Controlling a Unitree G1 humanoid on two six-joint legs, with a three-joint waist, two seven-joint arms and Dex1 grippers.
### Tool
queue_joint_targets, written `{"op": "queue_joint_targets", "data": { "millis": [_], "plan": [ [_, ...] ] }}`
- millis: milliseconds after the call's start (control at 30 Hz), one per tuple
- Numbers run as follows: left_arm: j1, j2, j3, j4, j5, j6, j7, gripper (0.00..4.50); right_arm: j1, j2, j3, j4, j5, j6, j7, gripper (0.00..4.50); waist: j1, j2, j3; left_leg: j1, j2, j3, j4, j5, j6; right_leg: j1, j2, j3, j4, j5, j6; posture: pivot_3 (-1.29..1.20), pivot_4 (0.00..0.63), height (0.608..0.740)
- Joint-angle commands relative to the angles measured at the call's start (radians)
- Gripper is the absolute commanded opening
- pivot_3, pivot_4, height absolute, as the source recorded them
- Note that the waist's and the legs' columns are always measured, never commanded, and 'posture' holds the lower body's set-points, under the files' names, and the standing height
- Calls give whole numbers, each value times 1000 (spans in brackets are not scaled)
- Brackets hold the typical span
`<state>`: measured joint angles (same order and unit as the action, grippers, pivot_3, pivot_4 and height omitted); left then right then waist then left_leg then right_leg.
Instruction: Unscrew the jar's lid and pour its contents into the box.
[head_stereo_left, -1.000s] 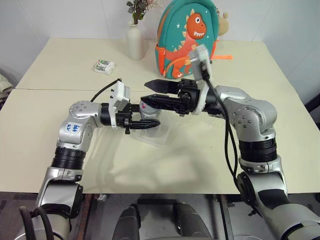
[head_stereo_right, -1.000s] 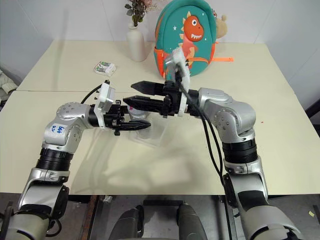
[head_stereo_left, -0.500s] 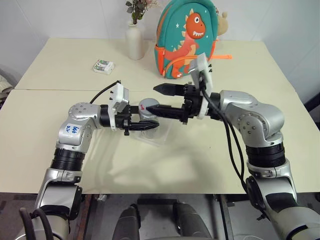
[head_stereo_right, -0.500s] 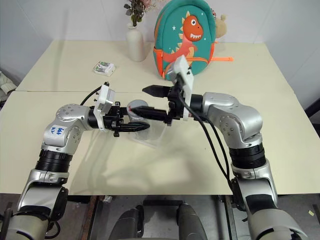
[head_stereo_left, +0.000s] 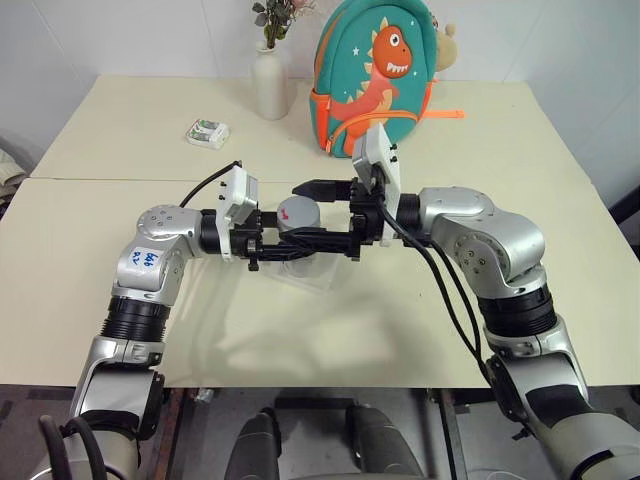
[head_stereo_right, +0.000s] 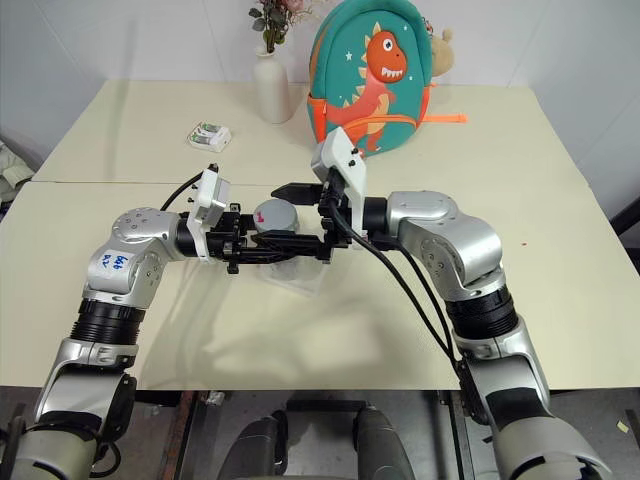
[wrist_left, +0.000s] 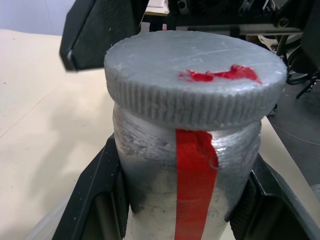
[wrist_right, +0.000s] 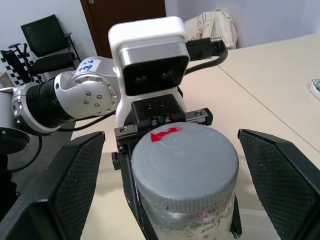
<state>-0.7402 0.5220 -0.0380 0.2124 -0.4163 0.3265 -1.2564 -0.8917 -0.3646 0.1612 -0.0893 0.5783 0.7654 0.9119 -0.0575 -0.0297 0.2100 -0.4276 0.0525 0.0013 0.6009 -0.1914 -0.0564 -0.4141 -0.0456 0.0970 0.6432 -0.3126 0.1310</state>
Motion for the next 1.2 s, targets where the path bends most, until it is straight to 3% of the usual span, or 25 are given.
{"op": "queue_joint_targets", "data": {
  "millis": [33, 200, 300, 400, 667, 900, 1100, 1200],
  "plan": [
    [-11, -2, 20, -31, -23, -3, 2, 2040, -30, 14, -24, -10, 17, -4, 3, 4485, 0, 0, 0, 0, 0, 0, 0, 0, 0, 0, 0, 0, 0, 0, 0, 0, 150, 740],
    [-10, -2, 20, -32, -24, -2, 4, 2040, -32, 14, -28, -2, 20, -1, 11, 4485, 1, 0, 0, 0, 0, 0, 0, 0, 0, 0, 0, 0, 0, 0, 0, 0, 150, 740],
    [-10, 1, 21, -30, -25, -2, 4, 2040, -31, 14, -29, 1, 22, -1, 17, 3897, 0, 0, 0, 0, 0, 0, 0, 0, 0, 0, 0, 0, 0, 0, 0, 0, 150, 740],
    [-8, 5, 22, -31, -26, -1, 5, 2040, -27, 11, -25, 4, 19, -5, 29, 2941, 1, 0, 0, 0, 0, 0, 0, 0, 0, 0, 0, 0, 0, 0, 0, 0, 150, 740],
    [-6, 7, 24, -33, -28, 2, 6, 2040, -35, 24, -42, 15, 28, 1, 20, 2941, 0, 0, 0, 0, 0, 0, 0, 0, 0, 0, 0, 0, 0, 0, 0, 0, 150, 740],
    [-6, 10, 25, -30, -29, 0, 7, 2040, -83, 89, -198, 4, 205, 98, -44, 2941, 0, 0, 0, 0, 0, 0, 0, 0, 0, 0, 0, 0, 1, 0, 0, 0, 150, 740],
    [-2, 24, 43, -54, -44, 6, 7, 2040, -22, -8, -202, -64, 124, 43, -88, 2941, 3, 0, 0, 0, 0, 0, 0, 0, 0, 0, 0, 0, -1, 0, 0, 0, 150, 740],
    [2, 36, 68, -83, -67, 23, 11, 2040, 102, -102, -198, -116, 40, -29, -90, 2941, 6, 0, 0, 0, 0, 0, -1, 0, 0, 0, 0, 0, -2, 0, 0, 0, 150, 740]
  ]
}}
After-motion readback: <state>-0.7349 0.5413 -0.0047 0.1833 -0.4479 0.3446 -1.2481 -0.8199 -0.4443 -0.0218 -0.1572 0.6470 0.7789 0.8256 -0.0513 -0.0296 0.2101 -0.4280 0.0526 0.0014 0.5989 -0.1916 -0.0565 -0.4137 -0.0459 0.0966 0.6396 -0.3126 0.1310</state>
